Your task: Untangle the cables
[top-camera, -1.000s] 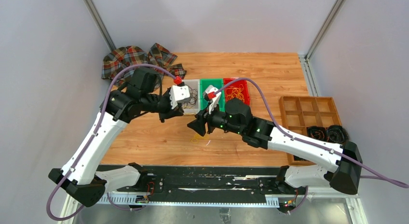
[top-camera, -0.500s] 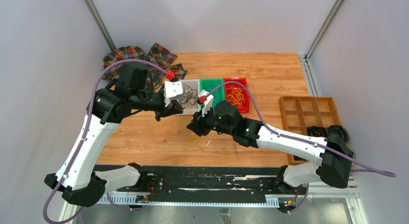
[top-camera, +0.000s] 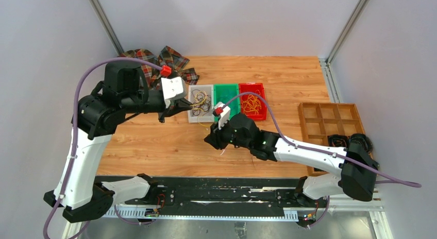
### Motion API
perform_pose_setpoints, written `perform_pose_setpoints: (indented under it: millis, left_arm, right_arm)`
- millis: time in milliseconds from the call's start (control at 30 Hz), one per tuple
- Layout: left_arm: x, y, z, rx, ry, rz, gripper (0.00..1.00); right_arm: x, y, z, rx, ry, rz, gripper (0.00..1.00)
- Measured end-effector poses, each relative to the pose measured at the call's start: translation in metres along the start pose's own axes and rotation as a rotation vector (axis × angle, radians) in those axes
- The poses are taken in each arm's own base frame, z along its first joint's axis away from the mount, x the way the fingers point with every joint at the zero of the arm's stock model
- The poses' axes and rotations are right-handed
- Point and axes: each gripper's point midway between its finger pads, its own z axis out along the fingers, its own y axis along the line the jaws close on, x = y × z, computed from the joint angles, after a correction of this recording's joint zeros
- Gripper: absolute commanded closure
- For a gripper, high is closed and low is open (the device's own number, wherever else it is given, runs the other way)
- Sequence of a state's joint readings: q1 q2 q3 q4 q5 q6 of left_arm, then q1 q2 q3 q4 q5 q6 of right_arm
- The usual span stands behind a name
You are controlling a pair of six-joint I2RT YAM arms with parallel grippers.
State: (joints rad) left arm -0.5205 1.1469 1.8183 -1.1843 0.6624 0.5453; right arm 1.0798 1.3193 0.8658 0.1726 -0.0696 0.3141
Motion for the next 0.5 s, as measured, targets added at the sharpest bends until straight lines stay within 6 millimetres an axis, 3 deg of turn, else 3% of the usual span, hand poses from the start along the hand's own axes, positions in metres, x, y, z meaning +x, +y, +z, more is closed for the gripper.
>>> perform_pose_setpoints:
  millis: [500]
  left_arm:
    - [-0.038,0.014,-0.031,-0.131,-0.066,0.088,0.99]
  right_arm:
    - [0.005,-0.002,0.000,0.005,0.004,0.013,0.73]
